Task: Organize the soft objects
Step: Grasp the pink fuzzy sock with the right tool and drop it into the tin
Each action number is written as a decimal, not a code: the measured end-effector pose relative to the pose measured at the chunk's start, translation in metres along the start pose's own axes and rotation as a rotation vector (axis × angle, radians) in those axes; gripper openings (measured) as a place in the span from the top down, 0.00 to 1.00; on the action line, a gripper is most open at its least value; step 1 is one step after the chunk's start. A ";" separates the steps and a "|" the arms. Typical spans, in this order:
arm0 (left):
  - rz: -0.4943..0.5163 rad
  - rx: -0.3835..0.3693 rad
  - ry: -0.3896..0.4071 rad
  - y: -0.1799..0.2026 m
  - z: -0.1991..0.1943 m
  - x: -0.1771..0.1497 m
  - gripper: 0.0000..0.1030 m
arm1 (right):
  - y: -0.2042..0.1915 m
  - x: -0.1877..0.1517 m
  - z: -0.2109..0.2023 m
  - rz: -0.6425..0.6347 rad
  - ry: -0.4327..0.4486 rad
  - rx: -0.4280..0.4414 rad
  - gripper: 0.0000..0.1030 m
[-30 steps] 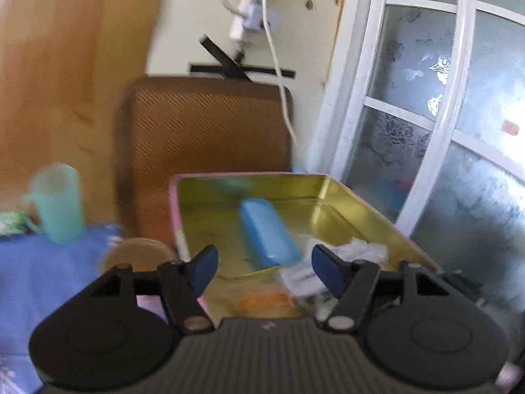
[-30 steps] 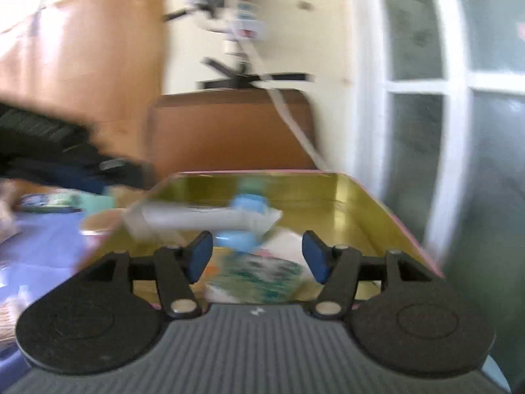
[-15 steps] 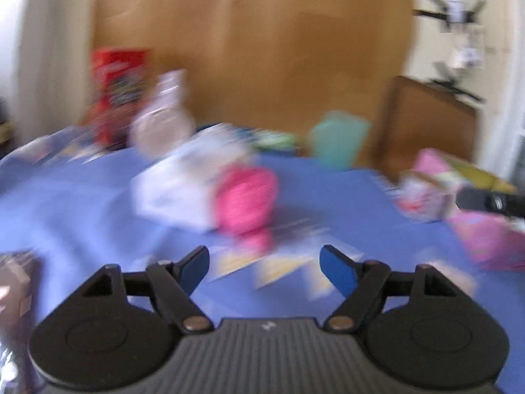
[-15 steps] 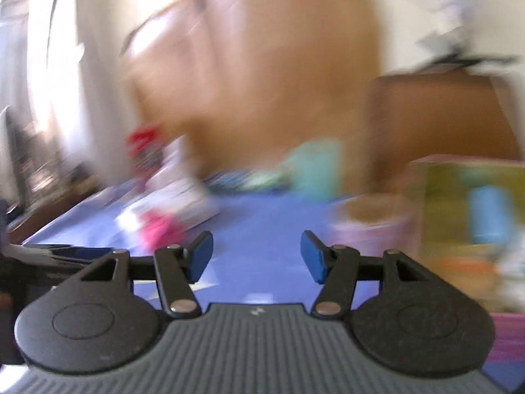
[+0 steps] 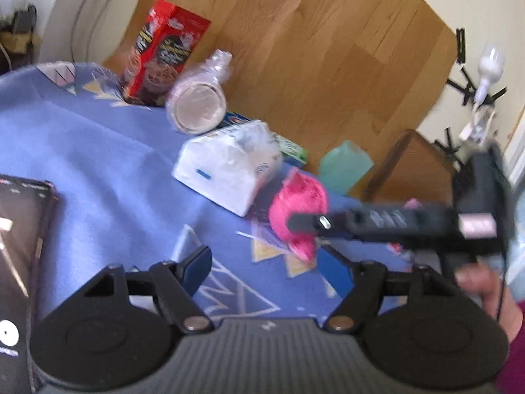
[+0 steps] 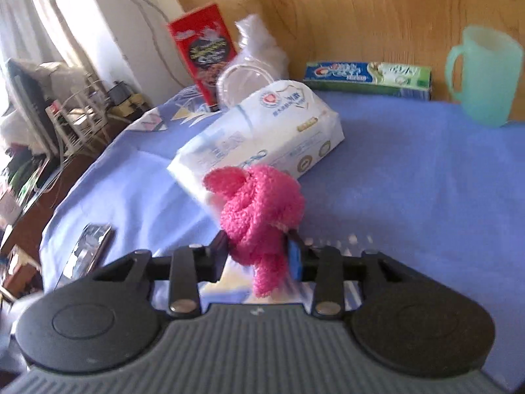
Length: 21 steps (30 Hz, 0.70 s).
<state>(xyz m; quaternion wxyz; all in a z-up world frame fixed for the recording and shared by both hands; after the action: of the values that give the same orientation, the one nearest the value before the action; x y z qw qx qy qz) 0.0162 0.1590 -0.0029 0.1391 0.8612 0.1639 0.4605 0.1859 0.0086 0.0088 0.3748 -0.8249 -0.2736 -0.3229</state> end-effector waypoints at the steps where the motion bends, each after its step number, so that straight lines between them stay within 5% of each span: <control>1: -0.005 -0.028 -0.017 0.003 0.001 0.001 0.30 | -0.005 -0.005 -0.012 -0.028 -0.008 -0.005 0.61; 8: 0.025 -0.213 -0.140 0.048 0.003 -0.007 0.30 | -0.052 -0.073 -0.061 -0.381 -0.089 -0.124 0.56; 9: 0.040 -0.204 -0.152 0.054 0.005 -0.011 0.40 | -0.051 -0.079 -0.059 -0.397 -0.087 -0.139 0.56; 11: 0.063 -0.155 -0.189 0.061 0.014 -0.017 0.58 | -0.047 -0.092 -0.054 -0.398 -0.077 -0.150 0.54; 14: 0.028 -0.149 -0.209 0.061 0.021 -0.021 0.62 | -0.033 -0.099 -0.045 -0.326 -0.026 -0.133 0.54; 16: 0.046 -0.141 -0.201 0.069 0.017 -0.019 0.63 | -0.031 -0.103 -0.050 -0.301 0.020 -0.131 0.62; 21: 0.140 -0.234 -0.154 0.120 0.011 -0.001 0.63 | -0.030 -0.103 -0.094 -0.311 0.168 -0.171 0.62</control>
<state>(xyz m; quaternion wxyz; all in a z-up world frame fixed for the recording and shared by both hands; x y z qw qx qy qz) 0.0437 0.0484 0.0376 0.2182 0.8812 0.0376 0.4177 0.0682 -0.0703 -0.0054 0.2703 -0.7717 -0.3371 -0.4666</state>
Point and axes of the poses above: each gripper's, at about its wrist camera, not at the fingertips, and z roughly the way its jaws point, y to its right, x to its top, the point moved 2 cm from there along z, roughly the way its jaws point, and after that the axes turned 11 degrees about x, right-handed, at the moved point
